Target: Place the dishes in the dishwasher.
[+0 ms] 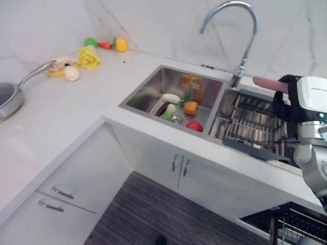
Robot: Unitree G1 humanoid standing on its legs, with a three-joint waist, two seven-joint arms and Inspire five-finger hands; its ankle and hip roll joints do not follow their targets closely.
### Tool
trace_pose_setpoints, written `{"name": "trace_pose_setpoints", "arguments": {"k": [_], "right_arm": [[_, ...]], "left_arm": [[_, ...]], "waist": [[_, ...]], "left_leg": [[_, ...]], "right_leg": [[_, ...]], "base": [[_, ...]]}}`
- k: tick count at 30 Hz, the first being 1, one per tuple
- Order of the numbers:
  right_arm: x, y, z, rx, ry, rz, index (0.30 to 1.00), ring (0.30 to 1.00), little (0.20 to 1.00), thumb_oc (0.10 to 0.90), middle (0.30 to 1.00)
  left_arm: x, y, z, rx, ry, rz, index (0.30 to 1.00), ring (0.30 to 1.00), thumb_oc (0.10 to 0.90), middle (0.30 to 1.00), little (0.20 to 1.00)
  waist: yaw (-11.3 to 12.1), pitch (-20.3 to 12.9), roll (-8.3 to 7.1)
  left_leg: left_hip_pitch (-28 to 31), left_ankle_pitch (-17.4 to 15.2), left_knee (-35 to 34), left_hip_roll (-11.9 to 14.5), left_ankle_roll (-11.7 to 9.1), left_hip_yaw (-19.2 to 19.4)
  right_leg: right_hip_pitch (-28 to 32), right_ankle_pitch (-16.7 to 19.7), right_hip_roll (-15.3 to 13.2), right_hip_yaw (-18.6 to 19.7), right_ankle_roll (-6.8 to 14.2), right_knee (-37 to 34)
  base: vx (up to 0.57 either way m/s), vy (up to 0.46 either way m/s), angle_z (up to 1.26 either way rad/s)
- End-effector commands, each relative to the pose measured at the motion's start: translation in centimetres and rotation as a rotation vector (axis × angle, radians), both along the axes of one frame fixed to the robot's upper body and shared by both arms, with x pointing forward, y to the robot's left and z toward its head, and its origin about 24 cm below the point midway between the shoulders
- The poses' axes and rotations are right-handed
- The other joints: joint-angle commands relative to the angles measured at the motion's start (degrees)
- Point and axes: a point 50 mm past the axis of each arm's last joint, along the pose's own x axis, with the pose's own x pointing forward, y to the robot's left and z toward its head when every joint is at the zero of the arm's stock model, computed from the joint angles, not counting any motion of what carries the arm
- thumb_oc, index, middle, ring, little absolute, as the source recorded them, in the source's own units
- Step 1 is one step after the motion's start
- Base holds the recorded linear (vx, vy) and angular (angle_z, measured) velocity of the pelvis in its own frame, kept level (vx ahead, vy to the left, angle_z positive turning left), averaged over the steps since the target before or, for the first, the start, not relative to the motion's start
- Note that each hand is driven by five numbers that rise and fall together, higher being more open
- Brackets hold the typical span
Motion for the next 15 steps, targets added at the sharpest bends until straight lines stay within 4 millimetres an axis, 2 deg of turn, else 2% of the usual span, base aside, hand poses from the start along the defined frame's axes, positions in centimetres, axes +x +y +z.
{"name": "trace_pose_setpoints", "arguments": {"k": [1,2,3,4,6,7,10,11,13,14,15], "right_arm": [[-3.2,0.4,6.9,-0.188,-0.322,-0.001,0.300,0.300,0.300,0.400,0.300],[-5.5,1.0,7.1,-0.247,-0.358,0.013,0.300,0.300,0.300,0.400,0.300],[-5.9,0.9,7.0,-0.247,-0.353,0.004,0.300,0.300,0.300,0.400,0.300],[-7.6,0.9,6.6,-0.271,-0.363,-0.001,0.300,0.300,0.300,0.400,0.300],[-9.4,0.2,6.0,-0.273,-0.350,-0.047,0.300,0.300,0.300,0.400,0.300],[-9.6,0.1,6.0,-0.274,-0.348,-0.052,0.300,0.300,0.300,0.400,0.300],[-10.9,-1.6,5.1,-0.268,-0.292,-0.139,0.300,0.300,0.300,0.400,0.300],[-11.1,-2.2,4.1,-0.199,-0.261,-0.147,0.300,0.300,0.300,0.400,0.300],[-10.9,-2.4,2.5,-0.123,-0.200,-0.137,0.300,0.300,0.300,0.400,0.300],[-10.9,-2.4,2.5,-0.123,-0.200,-0.137,0.300,0.300,0.300,0.400,0.300],[-10.8,-2.4,2.2,-0.138,-0.159,-0.137,0.300,0.300,0.300,0.400,0.300]], "left_arm": [[1.3,-1.2,-0.1,-0.007,0.012,-0.075,0.900,0.900,0.800,0.900,0.900],[1.4,-1.5,-0.2,-0.016,0.017,-0.090,0.900,0.900,0.800,0.900,0.900],[1.3,-1.5,-0.2,-0.014,0.020,-0.100,0.900,0.900,0.800,0.900,0.900],[1.5,-1.7,-0.2,-0.030,0.012,-0.092,0.900,0.900,0.800,0.900,0.900],[1.5,-2.0,-0.2,-0.041,0.012,-0.103,0.900,0.900,0.800,0.900,0.900],[1.5,-2.1,-0.3,-0.041,0.014,-0.108,0.900,0.900,0.800,0.900,0.900],[2.0,-2.4,-0.2,-0.057,0.003,-0.141,0.900,0.900,0.800,0.900,0.900],[2.9,-3.0,-0.1,-0.068,-0.016,-0.208,0.900,0.900,0.800,0.900,0.900],[3.8,-3.3,0.1,-0.075,-0.047,-0.229,0.900,0.900,0.800,0.900,0.900],[3.8,-3.3,0.1,-0.075,-0.047,-0.229,0.900,0.900,0.800,0.900,0.900],[4.3,-3.3,0.2,-0.083,-0.056,-0.240,0.900,0.900,0.800,0.900,0.900]], "waist": [[-0.6,-4.9,-2.05],[-3.2,-4.9,-1.56],[-2.5,-5.1,-1.59],[-5.2,-5.0,-1.32],[-7.7,-5.1,-0.90],[-7.0,-5.2,-0.80],[-11.6,-4.8,-0.21],[-14.4,-5.1,0.77],[-16.6,-5.1,1.54],[-16.6,-5.1,1.54],[-17.6,-5.1,1.86]], "left_leg": [[-2.4,-3.0,0.2,3.2,-5.6,2.2],[-2.2,-2.8,0.2,3.4,-5.5,3.5],[-1.9,-3.5,0.2,3.5,-5.6,3.6],[-1.8,-3.1,0.2,3.7,-5.4,4.8],[-1.3,-3.4,0.2,4.2,-5.2,6.6],[-1.2,-3.5,0.2,4.3,-5.2,6.9],[0.1,-4.2,0.2,5.3,-5.2,10.6],[1.0,-5.1,0.2,5.9,-5.0,13.3],[1.7,-5.4,0.2,6.3,-4.8,15.9],[1.7,-5.4,0.2,6.3,-4.8,15.9],[2.1,-5.7,0.2,6.5,-4.9,17.6]], "right_leg": [[0.8,-3.1,-2.4,0.5,4.5,1.1],[0.1,-2.5,-2.2,1.7,4.6,1.1],[0.3,-3.1,-2.1,1.9,4.7,1.0],[-0.4,-2.3,-1.9,3.3,4.8,1.1],[-1.5,-1.8,-1.5,5.9,4.9,1.2],[-1.6,-1.8,-1.4,6.2,4.9,1.2],[-2.8,-1.6,-0.2,10.7,5.1,1.6],[-3.5,-1.6,0.4,13.7,5.3,1.3],[-4.3,-1.2,1.1,16.6,5.3,1.3],[-4.3,-1.2,1.1,16.6,5.3,1.3],[-4.8,-0.9,1.6,18.3,5.3,1.4]], "base": [[0.01,-0.003,-0.13],[0.05,-0.006,-0.33],[-0.02,-0.010,-0.41],[0.01,-0.017,-0.47],[-0.02,-0.008,-0.37],[-0.03,-0.008,-0.54],[0.01,0.014,-0.92],[0.09,0.052,-1.20],[0.06,0.027,-1.10],[0.04,0.018,-1.17],[0.04,0.007,-1.06]]}}
